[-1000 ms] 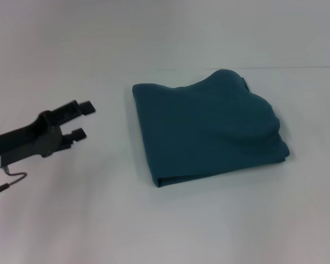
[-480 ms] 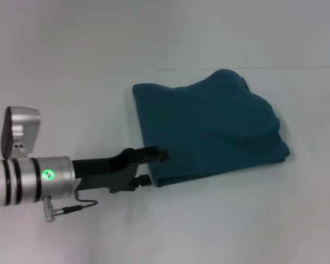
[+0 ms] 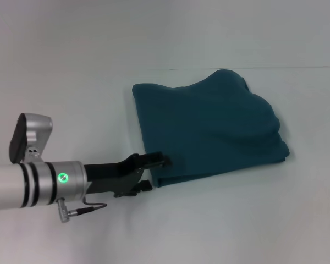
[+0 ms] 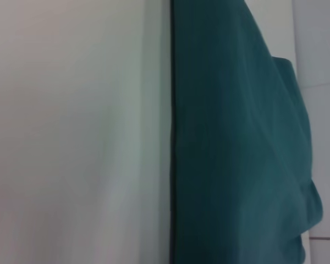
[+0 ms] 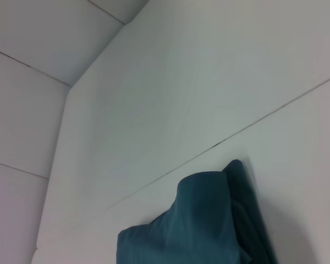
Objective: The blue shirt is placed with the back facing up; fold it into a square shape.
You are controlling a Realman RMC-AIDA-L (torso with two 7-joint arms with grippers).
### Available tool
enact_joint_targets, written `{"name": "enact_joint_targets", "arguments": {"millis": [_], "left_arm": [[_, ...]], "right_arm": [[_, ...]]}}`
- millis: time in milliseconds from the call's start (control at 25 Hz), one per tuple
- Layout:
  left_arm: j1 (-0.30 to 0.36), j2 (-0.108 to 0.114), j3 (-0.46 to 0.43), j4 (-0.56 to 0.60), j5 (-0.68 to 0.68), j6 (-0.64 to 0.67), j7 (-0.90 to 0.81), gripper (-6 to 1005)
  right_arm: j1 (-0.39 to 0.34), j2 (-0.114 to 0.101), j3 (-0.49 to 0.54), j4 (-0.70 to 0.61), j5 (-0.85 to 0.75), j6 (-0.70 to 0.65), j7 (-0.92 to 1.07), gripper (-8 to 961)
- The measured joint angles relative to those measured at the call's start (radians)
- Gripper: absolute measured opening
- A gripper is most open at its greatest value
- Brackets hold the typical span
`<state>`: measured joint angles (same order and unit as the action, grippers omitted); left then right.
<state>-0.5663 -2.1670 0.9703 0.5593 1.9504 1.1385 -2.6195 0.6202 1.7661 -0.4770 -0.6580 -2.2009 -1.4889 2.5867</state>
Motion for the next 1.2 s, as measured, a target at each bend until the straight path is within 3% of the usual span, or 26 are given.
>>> {"name": "enact_joint_targets", "arguments": {"millis": [360,600,1040,1200], "left_arm": [[-0.04,0.001,0.014,-0.053,-0.006,-0.062,0.006,874],[-0.029,0.001,0.009,-0.047,-0.007,-0.058,0.009,670],[-0.027,0.003,0.005,-0.042,-0.009,-0.038,0.01,435],[-0.022,0.003,0.005,-0.044,-0.009,-0.036,0.013,243]], "right_arm": [[0.0,0.004,0.0,0.0,0.001,0.001,-0.004,807],[-0.006,0.004,0.006,0.0,0.001,0.0,-0.006,807],[-0.01,0.004,0.014,0.0,0.001,-0.001,-0.007,808],[-0.011,0.004,0.014,0.0,0.001,-0.001,-0.007,808]]}}
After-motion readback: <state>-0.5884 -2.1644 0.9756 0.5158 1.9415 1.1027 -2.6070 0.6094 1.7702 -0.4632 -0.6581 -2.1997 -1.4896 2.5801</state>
